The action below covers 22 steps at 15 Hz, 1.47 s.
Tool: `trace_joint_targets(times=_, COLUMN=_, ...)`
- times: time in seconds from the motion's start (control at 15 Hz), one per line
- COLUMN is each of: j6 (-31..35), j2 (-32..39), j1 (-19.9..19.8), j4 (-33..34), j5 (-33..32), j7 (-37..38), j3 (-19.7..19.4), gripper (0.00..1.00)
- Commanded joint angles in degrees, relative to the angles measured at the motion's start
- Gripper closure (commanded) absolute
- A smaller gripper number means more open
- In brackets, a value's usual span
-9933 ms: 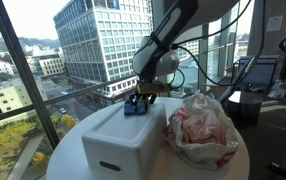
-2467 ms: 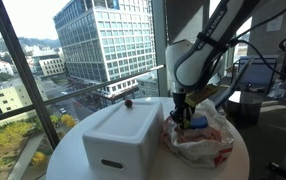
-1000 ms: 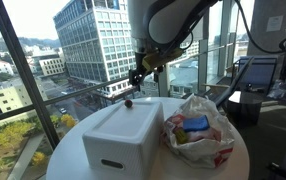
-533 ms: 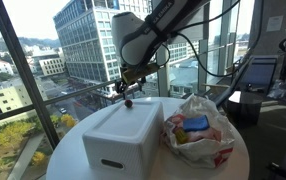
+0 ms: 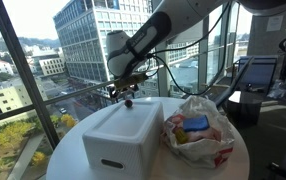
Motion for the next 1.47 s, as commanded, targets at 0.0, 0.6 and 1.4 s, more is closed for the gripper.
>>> trace_joint_targets(times=0.0, j6=-4.24, j2=6.03, j1=1.25, j4=9.91, j5=2.73, j7=-2.33, j3=-2.67, gripper=0.00)
trace_joint_targets(times=0.6, j6=-8.75, j2=10.44, j1=1.20, j4=14.71, j5=5.16, j7=-3.67, j3=-3.50, gripper=0.48)
trace_joint_targets(times=1.4, j6=-10.74, j2=-12.00, j1=8.62, j4=-11.94, j5=-2.43, j7=10.98, j3=-9.17, gripper=0.75)
